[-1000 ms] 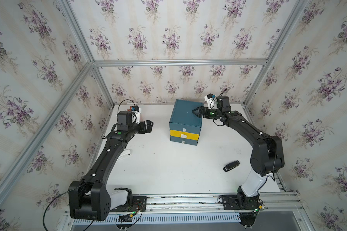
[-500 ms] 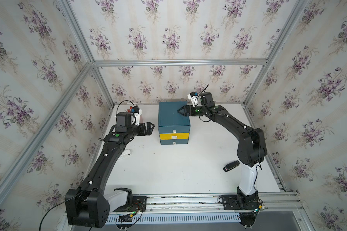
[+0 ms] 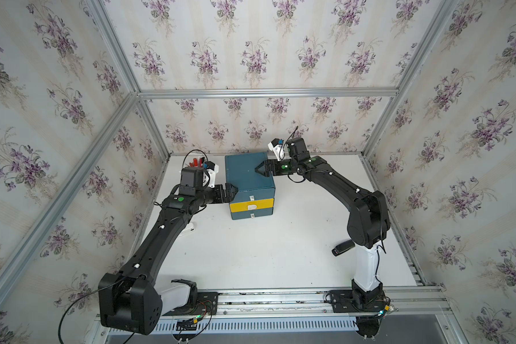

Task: Take the seed bags out of the drawer
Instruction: Move the storage box to the center of the board.

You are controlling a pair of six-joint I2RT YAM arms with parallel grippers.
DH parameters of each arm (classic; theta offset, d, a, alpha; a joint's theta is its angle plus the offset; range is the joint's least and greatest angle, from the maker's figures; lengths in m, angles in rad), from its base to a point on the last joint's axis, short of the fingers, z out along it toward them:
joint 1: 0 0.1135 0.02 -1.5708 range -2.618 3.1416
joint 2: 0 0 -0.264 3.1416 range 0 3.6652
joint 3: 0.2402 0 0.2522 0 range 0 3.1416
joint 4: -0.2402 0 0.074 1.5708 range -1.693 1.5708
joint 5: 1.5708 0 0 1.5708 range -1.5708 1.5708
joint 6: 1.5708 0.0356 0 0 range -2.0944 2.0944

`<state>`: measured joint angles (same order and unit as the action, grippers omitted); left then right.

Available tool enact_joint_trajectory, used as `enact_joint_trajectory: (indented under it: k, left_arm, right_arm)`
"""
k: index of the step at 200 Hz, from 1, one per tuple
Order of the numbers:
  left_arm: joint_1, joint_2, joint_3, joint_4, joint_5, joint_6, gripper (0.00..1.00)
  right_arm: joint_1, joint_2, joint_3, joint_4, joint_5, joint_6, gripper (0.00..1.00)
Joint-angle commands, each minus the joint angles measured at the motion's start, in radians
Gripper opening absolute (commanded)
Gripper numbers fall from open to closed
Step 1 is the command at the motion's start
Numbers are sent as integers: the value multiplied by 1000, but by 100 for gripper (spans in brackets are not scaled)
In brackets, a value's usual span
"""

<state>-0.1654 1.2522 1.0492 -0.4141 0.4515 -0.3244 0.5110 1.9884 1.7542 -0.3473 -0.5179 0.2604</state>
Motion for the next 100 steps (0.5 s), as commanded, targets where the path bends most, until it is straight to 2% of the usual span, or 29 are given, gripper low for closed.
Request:
enact_joint_trajectory:
  k: [1, 81, 84, 100]
  left_arm:
    - [-18, 19, 19, 45, 0, -23, 99]
    - [-103, 81, 79, 77, -12, -42, 90]
    - [-108, 82, 78, 77, -13, -43, 90]
    - [-128, 90, 78, 81, -20, -49, 90]
  right_arm:
    - [0, -68, -43, -11, 74, -6, 100]
    - [19, -393, -359, 12, 145, 65, 100]
    - [56, -406, -371, 16, 150, 68, 100]
    - [103, -477, -446, 57, 183, 92, 100]
